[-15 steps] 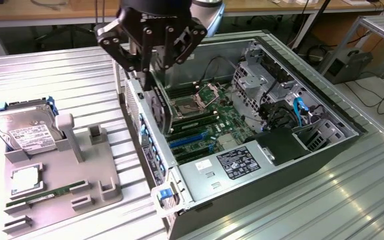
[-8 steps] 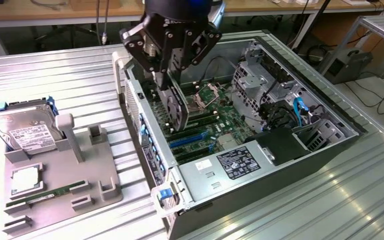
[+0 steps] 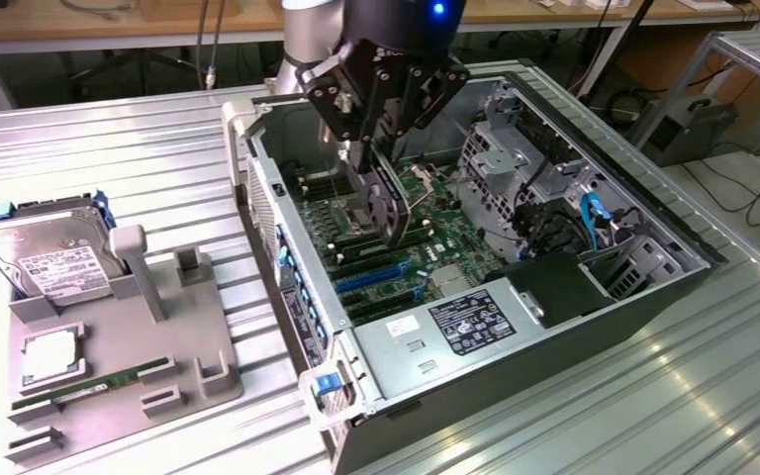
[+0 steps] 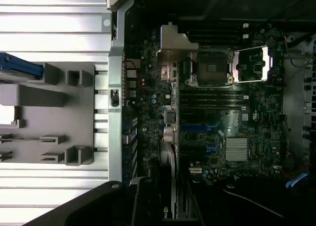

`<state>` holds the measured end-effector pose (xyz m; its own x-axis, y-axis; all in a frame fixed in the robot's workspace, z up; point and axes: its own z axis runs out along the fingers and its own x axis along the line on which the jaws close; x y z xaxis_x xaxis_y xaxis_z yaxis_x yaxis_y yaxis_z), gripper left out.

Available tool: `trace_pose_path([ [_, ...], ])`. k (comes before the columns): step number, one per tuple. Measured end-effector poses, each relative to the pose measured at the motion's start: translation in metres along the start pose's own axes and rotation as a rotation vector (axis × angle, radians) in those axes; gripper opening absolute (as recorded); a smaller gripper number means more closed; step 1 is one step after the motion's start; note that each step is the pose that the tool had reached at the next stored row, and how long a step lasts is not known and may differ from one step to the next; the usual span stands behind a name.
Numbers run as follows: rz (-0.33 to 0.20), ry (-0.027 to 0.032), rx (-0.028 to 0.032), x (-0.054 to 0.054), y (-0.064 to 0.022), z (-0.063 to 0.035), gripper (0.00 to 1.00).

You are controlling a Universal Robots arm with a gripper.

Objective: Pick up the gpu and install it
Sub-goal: 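Pick up the gpu and move the gpu toward the slot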

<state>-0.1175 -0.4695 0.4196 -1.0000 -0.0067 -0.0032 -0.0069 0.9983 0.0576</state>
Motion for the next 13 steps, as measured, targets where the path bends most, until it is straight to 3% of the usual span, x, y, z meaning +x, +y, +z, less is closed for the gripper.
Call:
trace_pose_path([
  [11, 0.000, 0.0028, 0.0020, -0.052, 0.0039, 0.0212, 0.26],
  [13, 0.000, 0.0063, 0.0022, -0.065, 0.0035, 0.0257, 0.26],
])
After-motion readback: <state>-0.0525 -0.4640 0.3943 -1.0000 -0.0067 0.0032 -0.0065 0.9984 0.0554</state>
